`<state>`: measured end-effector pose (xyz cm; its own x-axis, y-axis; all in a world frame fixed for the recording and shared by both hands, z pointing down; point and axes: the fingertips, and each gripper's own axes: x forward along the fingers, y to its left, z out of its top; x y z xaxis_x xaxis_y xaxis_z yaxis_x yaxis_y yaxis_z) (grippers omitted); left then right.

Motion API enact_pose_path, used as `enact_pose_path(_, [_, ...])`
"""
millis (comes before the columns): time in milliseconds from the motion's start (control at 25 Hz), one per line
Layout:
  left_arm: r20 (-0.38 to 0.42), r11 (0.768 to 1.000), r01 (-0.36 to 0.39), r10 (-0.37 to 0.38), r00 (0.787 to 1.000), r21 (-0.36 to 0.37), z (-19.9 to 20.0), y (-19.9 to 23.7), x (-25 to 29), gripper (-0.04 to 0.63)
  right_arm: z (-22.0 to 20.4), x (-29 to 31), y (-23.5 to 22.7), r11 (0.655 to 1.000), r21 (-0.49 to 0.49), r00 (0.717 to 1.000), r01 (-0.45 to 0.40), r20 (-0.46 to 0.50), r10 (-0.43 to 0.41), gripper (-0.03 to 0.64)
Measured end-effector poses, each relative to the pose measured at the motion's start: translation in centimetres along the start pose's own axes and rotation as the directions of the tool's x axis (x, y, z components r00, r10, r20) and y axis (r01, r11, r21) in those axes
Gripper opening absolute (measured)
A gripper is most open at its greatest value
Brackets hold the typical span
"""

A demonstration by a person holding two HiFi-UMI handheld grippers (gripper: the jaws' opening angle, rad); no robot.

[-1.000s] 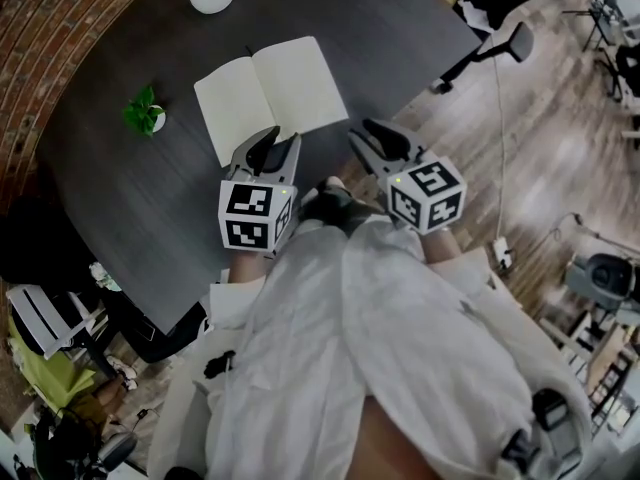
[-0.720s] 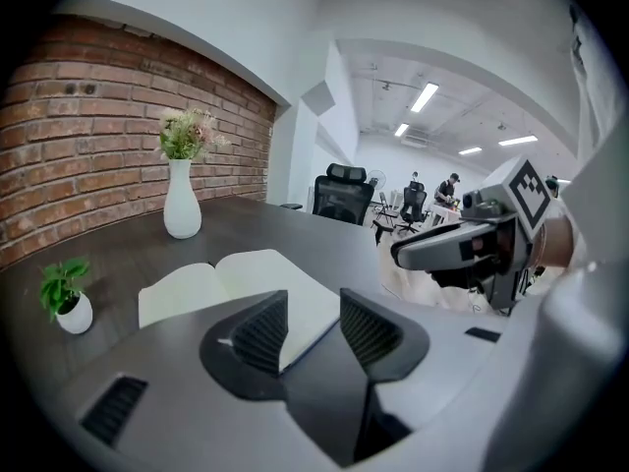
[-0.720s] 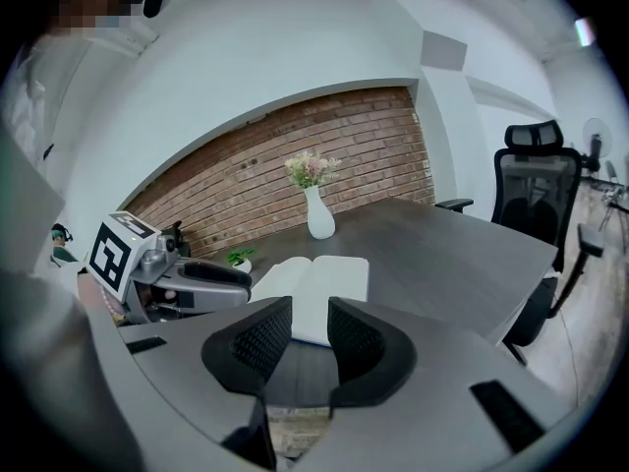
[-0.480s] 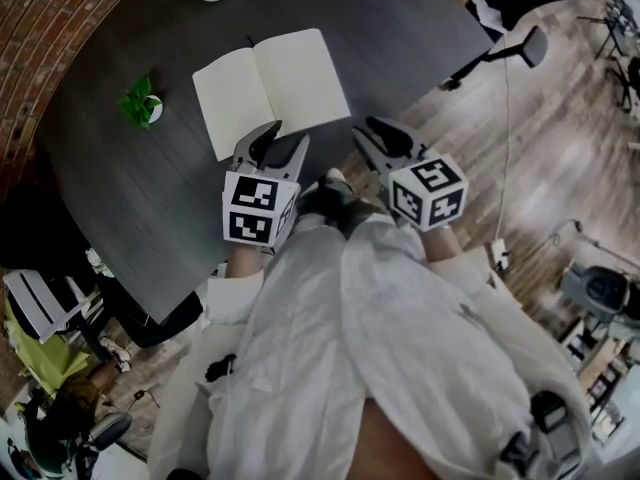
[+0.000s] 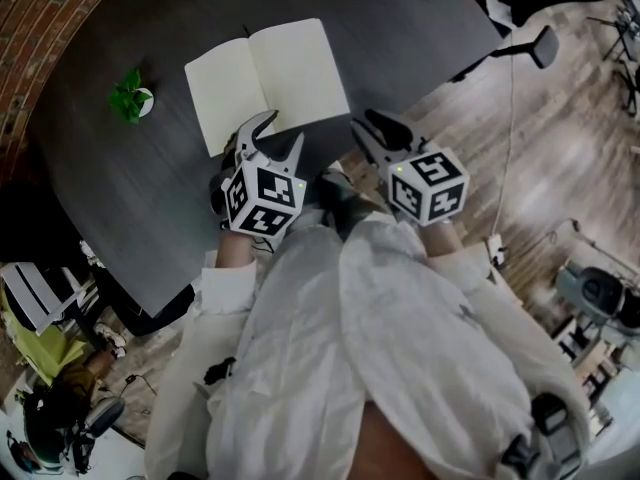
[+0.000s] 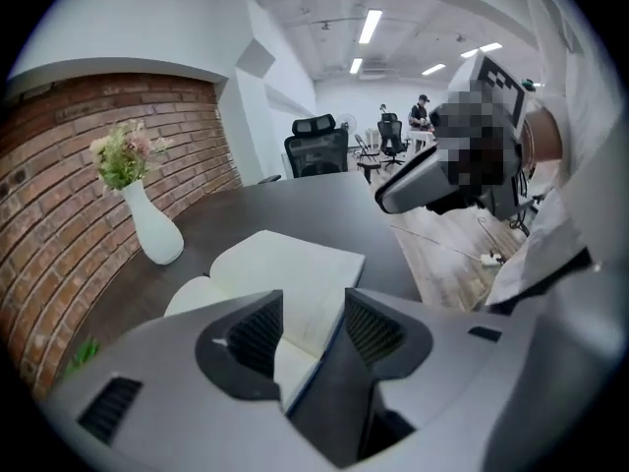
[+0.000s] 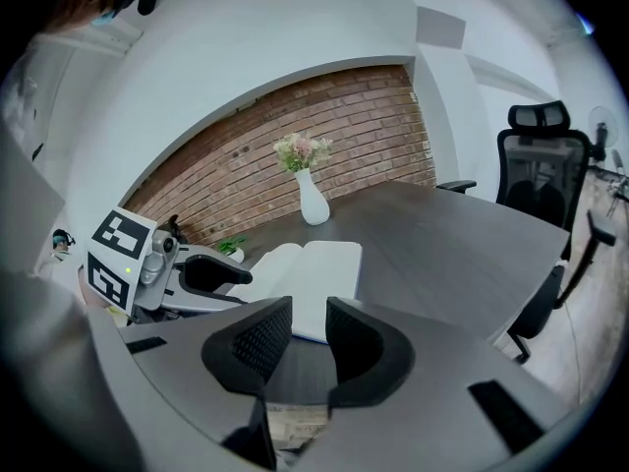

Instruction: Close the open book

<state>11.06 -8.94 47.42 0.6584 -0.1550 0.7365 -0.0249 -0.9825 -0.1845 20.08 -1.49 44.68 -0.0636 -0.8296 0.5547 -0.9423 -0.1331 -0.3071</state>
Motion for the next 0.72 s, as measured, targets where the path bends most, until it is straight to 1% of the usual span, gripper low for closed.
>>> enact_pose_path(80, [-0.019, 0.999, 0.000, 0.001, 1.000, 0.043, -0.3, 0.1, 0.5, 0.176, -0.3, 0.5, -0.3, 1.000, 0.003, 1.000, -0.005, -0.011, 0.005, 0.103])
enact_pose_path(200, [-0.043, 0.996, 0.018, -0.014, 0.999, 0.091, -0.6, -0.4, 1.3, 0.183, -0.9, 1.0, -0.5, 1.000, 0.006, 0.999, -0.015, -0.032, 0.015, 0.103])
enact_pose_path(400, [-0.090, 0.979, 0.026, -0.008, 0.996, 0.201, -1.1, -0.3, 2.4, 0.201, -1.1, 1.6, -1.1, 1.000, 0.026, 0.999, -0.018, -0.046, 0.019, 0.103])
enact_pose_path(480, [-0.103, 0.975, 0.033, -0.011, 0.995, 0.221, -1.2, -0.3, 2.8, 0.204, -1.3, 1.7, -1.3, 0.999, 0.031, 0.999, -0.016, -0.048, 0.018, 0.103])
enact_pose_path(600, [-0.121, 0.972, 0.045, -0.017, 0.993, 0.230, -1.6, -0.3, 3.2, 0.206, -1.7, 1.9, -1.5, 0.999, 0.039, 0.999, -0.013, -0.050, 0.015, 0.103])
enact_pose_path(720, [-0.151, 0.961, 0.049, -0.008, 0.989, 0.271, -2.2, -0.4, 3.7, 0.218, -2.2, 1.9, -1.8, 0.998, 0.054, 0.998, -0.006, -0.056, 0.009, 0.103])
